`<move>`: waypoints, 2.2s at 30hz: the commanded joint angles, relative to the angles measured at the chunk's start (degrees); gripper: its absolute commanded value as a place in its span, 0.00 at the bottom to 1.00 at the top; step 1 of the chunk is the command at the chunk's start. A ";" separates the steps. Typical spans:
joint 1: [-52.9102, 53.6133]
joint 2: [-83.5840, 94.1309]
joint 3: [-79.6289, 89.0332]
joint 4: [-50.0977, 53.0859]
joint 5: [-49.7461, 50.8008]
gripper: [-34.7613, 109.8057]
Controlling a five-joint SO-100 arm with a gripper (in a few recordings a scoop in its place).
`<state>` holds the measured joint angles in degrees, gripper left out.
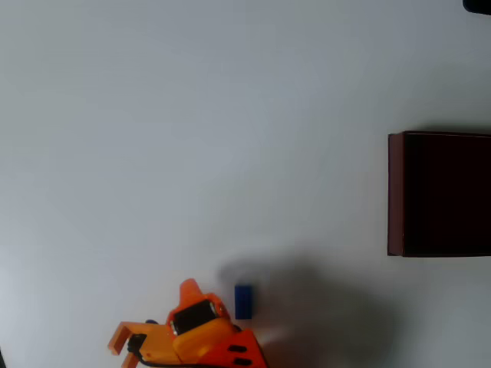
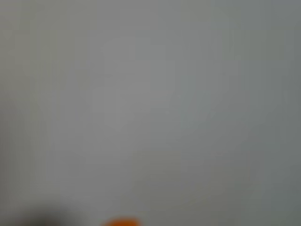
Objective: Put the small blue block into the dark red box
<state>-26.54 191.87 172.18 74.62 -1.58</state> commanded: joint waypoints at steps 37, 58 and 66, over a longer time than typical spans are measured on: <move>20.92 0.53 -6.24 5.45 46.58 0.29; 9.23 -18.98 -9.23 14.94 108.37 0.41; 13.71 -19.60 -7.38 13.62 101.43 0.41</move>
<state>-13.36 172.88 164.00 87.98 100.72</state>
